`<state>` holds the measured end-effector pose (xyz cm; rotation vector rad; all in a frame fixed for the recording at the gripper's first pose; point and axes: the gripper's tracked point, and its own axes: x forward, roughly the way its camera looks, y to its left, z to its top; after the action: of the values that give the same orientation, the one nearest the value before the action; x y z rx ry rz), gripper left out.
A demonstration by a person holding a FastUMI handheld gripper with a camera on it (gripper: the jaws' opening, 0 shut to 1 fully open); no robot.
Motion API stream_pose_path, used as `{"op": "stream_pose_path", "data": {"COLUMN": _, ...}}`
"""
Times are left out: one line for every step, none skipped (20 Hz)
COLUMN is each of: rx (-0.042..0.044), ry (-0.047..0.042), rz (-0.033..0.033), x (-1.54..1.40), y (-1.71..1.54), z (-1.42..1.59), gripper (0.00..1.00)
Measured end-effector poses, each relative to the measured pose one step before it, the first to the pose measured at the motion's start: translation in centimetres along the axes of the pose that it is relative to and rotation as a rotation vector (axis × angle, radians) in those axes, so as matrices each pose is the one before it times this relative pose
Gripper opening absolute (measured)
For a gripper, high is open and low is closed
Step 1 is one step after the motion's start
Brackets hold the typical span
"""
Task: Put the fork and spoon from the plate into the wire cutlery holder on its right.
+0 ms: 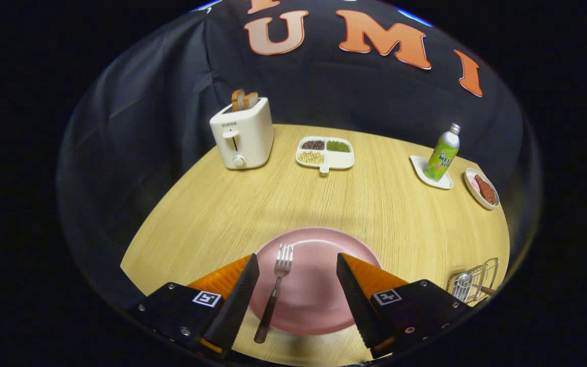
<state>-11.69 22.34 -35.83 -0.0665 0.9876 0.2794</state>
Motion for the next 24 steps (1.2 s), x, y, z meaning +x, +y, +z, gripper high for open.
{"op": "stream_pose_path", "data": {"rx": -0.00138, "ry": 0.02556, "rz": 0.00452, "x": 0.506, "y": 0.513, "z": -0.772, "gripper": 0.92}}
{"op": "stream_pose_path", "data": {"rx": -0.00034, "ry": 0.02263, "rz": 0.00385, "x": 0.342, "y": 0.147, "z": -0.729, "gripper": 0.91}}
{"op": "stream_pose_path", "data": {"rx": -0.00112, "ry": 0.0243, "rz": 0.00367, "x": 0.447, "y": 0.185, "z": -0.803, "gripper": 0.89}}
{"op": "stream_pose_path", "data": {"rx": -0.00114, "ry": 0.02615, "rz": 0.00155, "x": 0.374, "y": 0.138, "z": -0.652, "gripper": 0.87}}
{"op": "stream_pose_path", "data": {"rx": -0.00054, "ry": 0.02409, "rz": 0.00095, "x": 0.372, "y": 0.11, "z": -0.612, "gripper": 0.85}}
{"op": "stream_pose_path", "data": {"rx": -0.00177, "ry": 0.0229, "rz": 0.00231, "x": 0.339, "y": 0.122, "z": -0.471, "gripper": 0.83}}
{"op": "stream_pose_path", "data": {"rx": -0.00135, "ry": 0.0254, "rz": -0.00221, "x": 0.389, "y": 0.099, "z": -0.504, "gripper": 0.78}}
{"op": "stream_pose_path", "data": {"rx": -0.00438, "ry": 0.02641, "rz": -0.00156, "x": 0.27, "y": 0.062, "z": -0.559, "gripper": 0.75}}
{"op": "stream_pose_path", "data": {"rx": -0.00808, "ry": 0.01979, "rz": 0.00071, "x": 0.182, "y": 0.113, "z": -0.363, "gripper": 0.66}}
{"op": "stream_pose_path", "data": {"rx": -0.00781, "ry": 0.01604, "rz": -0.00108, "x": 0.234, "y": 0.111, "z": -0.21, "gripper": 0.62}}
{"op": "stream_pose_path", "data": {"rx": -0.00553, "ry": 0.01815, "rz": 0.00099, "x": 0.221, "y": 0.321, "z": -0.373, "gripper": 0.55}}
{"op": "stream_pose_path", "data": {"rx": -0.00417, "ry": 0.01367, "rz": 0.00031, "x": 0.12, "y": 0.142, "z": -0.231, "gripper": 0.52}}
{"op": "stream_pose_path", "data": {"rx": -0.00418, "ry": 0.00998, "rz": -0.00065, "x": 0.119, "y": 0.187, "z": -0.136, "gripper": 0.47}}
{"op": "stream_pose_path", "data": {"rx": -0.00274, "ry": 0.00937, "rz": -0.00239, "x": 0.072, "y": 0.005, "z": -0.187, "gripper": 0.44}}
{"op": "stream_pose_path", "data": {"rx": 0.00077, "ry": 0.00642, "rz": -0.00295, "x": 0.031, "y": -0.043, "z": -0.149, "gripper": 0.39}}
{"op": "stream_pose_path", "data": {"rx": 0.00425, "ry": 0.00465, "rz": -0.00119, "x": 0.098, "y": 0.0, "z": -0.072, "gripper": 0.34}}
{"op": "stream_pose_path", "data": {"rx": 0.00252, "ry": 0.00913, "rz": 0.00474, "x": 0.191, "y": 0.166, "z": -0.21, "gripper": 0.26}}
{"op": "stream_pose_path", "data": {"rx": -0.00333, "ry": 0.01295, "rz": -0.00137, "x": -0.035, "y": -0.047, "z": -0.256, "gripper": 0.23}}
{"op": "stream_pose_path", "data": {"rx": -0.00225, "ry": -0.00236, "rz": 0.00033, "x": 0.051, "y": -0.007, "z": 0.153, "gripper": 0.16}}
{"op": "stream_pose_path", "data": {"rx": 0.00731, "ry": 0.00647, "rz": 0.00421, "x": -0.089, "y": -0.073, "z": -0.242, "gripper": 0.14}}
{"op": "stream_pose_path", "data": {"rx": 0.01243, "ry": -0.00122, "rz": 0.00509, "x": -0.129, "y": -0.167, "z": -0.023, "gripper": 0.1}}
{"op": "stream_pose_path", "data": {"rx": 0.01875, "ry": -0.00563, "rz": 0.01955, "x": -0.208, "y": -0.008, "z": 0.017, "gripper": 0.09}}
{"op": "stream_pose_path", "data": {"rx": 0.02042, "ry": -0.01238, "rz": 0.01922, "x": -0.104, "y": 0.183, "z": 0.107, "gripper": 0.07}}
{"op": "stream_pose_path", "data": {"rx": 0.00977, "ry": -0.01368, "rz": 0.00756, "x": -0.238, "y": -0.182, "z": 0.149, "gripper": 0.06}}
